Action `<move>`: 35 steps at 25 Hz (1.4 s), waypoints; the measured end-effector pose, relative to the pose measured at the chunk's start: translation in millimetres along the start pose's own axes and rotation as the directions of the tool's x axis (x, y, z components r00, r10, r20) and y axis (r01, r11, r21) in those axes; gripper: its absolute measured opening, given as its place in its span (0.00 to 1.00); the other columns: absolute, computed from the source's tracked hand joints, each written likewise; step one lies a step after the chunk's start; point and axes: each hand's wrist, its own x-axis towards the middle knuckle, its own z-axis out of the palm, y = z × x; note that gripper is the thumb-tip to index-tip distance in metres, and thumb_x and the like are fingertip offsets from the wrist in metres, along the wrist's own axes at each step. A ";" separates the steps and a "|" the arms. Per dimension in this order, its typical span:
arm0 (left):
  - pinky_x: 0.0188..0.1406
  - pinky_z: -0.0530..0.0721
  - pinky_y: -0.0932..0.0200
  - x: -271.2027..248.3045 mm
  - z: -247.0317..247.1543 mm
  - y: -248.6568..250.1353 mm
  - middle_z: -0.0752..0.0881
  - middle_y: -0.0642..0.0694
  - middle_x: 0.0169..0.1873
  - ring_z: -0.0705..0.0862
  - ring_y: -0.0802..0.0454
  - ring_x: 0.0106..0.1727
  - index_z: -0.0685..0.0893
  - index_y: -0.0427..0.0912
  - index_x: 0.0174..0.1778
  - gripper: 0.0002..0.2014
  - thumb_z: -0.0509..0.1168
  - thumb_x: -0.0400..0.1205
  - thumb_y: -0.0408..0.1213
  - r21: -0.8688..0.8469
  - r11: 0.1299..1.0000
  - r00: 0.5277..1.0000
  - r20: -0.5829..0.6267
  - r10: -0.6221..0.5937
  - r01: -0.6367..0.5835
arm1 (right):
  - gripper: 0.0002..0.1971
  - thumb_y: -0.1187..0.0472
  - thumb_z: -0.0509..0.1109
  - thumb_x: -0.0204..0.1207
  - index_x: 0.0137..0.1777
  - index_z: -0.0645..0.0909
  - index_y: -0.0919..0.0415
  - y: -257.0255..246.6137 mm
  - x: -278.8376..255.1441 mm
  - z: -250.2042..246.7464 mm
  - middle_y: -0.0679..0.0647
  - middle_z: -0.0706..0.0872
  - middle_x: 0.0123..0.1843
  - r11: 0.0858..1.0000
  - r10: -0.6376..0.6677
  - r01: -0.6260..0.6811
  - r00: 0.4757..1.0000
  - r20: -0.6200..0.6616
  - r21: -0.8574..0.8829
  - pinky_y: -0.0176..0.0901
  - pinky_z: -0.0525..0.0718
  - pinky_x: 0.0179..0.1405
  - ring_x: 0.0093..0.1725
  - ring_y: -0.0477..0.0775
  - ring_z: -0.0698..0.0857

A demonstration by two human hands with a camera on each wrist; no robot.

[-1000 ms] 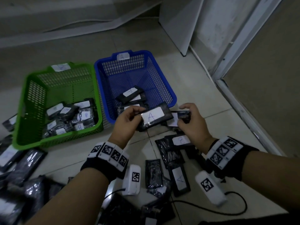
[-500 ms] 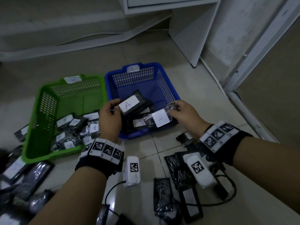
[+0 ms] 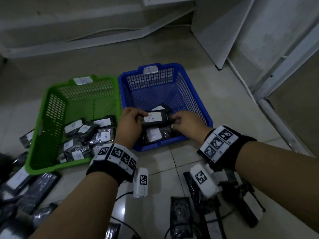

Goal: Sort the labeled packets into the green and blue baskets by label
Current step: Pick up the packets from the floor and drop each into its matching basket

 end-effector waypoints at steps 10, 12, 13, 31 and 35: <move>0.70 0.71 0.54 -19.7 23.2 5.9 0.79 0.37 0.63 0.77 0.39 0.65 0.85 0.35 0.53 0.15 0.59 0.77 0.20 0.188 0.960 0.968 0.179 0.176 -0.209 | 0.10 0.76 0.69 0.68 0.39 0.89 0.62 94.8 -113.6 -8.1 0.57 0.88 0.41 0.991 -0.030 0.066 0.957 -0.288 0.114 0.20 0.75 0.38 0.39 0.52 0.85; 0.60 0.75 0.54 -48.5 33.1 27.8 0.80 0.40 0.53 0.78 0.41 0.56 0.85 0.37 0.50 0.13 0.60 0.75 0.22 0.137 0.936 0.946 0.062 0.317 -0.323 | 0.08 0.74 0.73 0.66 0.42 0.90 0.63 118.9 -123.5 -4.4 0.60 0.90 0.44 0.997 -0.079 0.078 0.979 -0.190 -0.015 0.27 0.74 0.46 0.43 0.53 0.86; 0.55 0.75 0.55 -64.9 39.8 40.4 0.80 0.41 0.49 0.77 0.43 0.52 0.84 0.39 0.49 0.11 0.61 0.75 0.23 0.131 0.909 0.919 0.060 0.391 -0.395 | 0.09 0.69 0.77 0.64 0.45 0.90 0.61 128.6 -126.7 -4.8 0.60 0.90 0.47 0.989 -0.117 0.103 0.983 -0.141 -0.103 0.34 0.74 0.51 0.47 0.57 0.86; 0.59 0.77 0.53 -133.8 89.6 19.1 0.77 0.49 0.71 0.77 0.45 0.57 0.78 0.52 0.70 0.25 0.66 0.75 0.35 -0.021 0.772 0.512 0.736 0.442 -0.635 | 0.24 0.64 0.80 0.67 0.61 0.74 0.55 124.0 -153.4 -25.6 0.50 0.84 0.52 0.865 0.196 -0.142 0.979 -0.064 0.481 0.41 0.83 0.53 0.52 0.49 0.84; 0.55 0.80 0.59 -110.5 54.3 17.0 0.87 0.53 0.50 0.84 0.59 0.50 0.85 0.55 0.52 0.11 0.73 0.75 0.39 -0.126 0.965 0.719 0.647 0.254 -0.228 | 0.19 0.69 0.75 0.72 0.61 0.77 0.58 101.5 -139.1 -19.5 0.61 0.86 0.54 0.750 0.164 -0.101 0.986 -0.036 0.654 0.46 0.84 0.56 0.51 0.53 0.86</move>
